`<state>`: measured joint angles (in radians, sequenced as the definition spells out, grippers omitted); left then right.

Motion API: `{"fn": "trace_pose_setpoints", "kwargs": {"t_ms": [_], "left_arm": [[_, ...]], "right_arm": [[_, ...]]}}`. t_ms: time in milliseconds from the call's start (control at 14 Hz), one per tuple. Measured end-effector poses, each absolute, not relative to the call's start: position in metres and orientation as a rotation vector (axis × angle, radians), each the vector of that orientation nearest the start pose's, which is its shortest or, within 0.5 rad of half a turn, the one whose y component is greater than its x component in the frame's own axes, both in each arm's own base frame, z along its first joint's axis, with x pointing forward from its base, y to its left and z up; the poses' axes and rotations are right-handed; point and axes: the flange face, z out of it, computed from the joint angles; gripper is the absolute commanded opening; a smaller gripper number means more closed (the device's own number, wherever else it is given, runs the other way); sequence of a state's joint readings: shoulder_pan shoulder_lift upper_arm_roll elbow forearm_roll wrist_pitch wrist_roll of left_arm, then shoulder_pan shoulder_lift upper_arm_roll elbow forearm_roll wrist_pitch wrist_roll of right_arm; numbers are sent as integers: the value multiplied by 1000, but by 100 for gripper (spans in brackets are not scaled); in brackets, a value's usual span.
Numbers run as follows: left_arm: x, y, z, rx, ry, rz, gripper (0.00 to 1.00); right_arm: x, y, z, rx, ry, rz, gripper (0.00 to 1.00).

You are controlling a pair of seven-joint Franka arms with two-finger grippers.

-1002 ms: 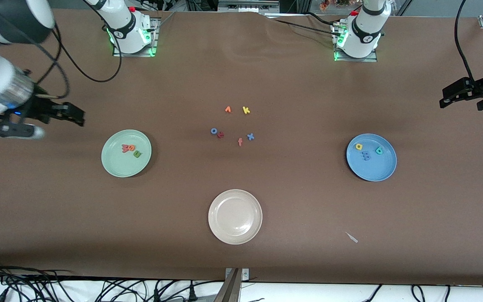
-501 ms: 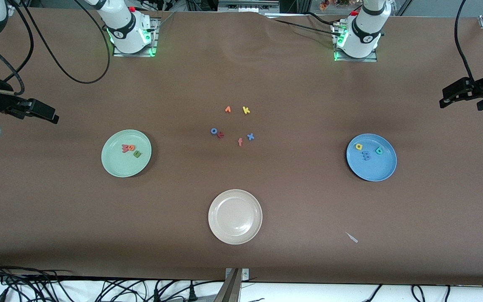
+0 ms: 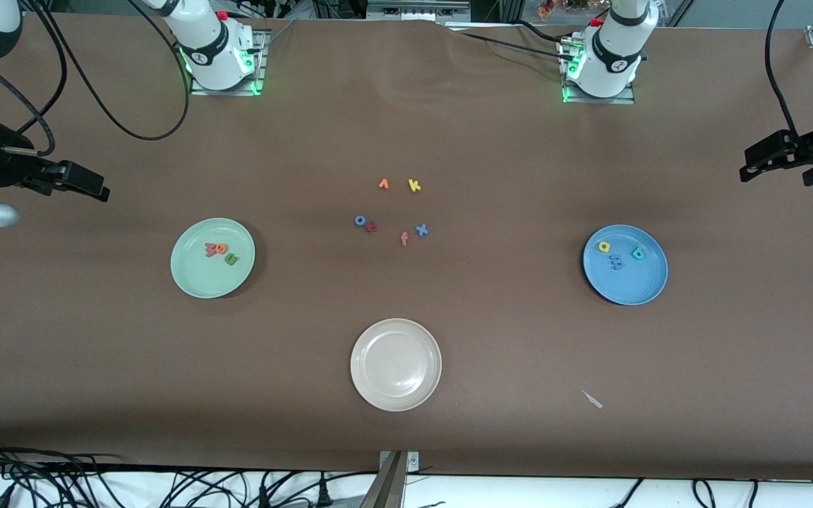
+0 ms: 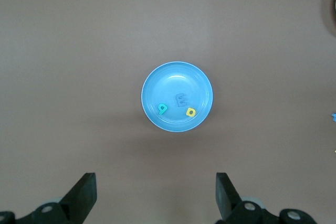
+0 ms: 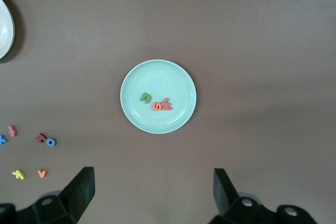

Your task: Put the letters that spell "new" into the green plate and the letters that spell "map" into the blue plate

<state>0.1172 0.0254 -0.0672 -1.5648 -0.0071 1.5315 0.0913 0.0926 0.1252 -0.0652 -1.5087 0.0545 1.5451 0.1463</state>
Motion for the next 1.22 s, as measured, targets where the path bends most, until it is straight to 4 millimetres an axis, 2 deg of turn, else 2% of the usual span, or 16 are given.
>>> {"fn": "trace_pose_setpoints", "kwargs": {"t_ms": [644, 931, 1217], "left_arm": [[557, 28, 610, -3153, 65, 92, 100], [557, 28, 610, -3153, 65, 93, 100], [557, 28, 610, -3153, 65, 93, 100]], "right_arm": [[584, 28, 579, -3096, 83, 186, 100], [584, 41, 593, -3117, 35, 142, 100], [584, 48, 594, -3124, 14, 137, 100]]}}
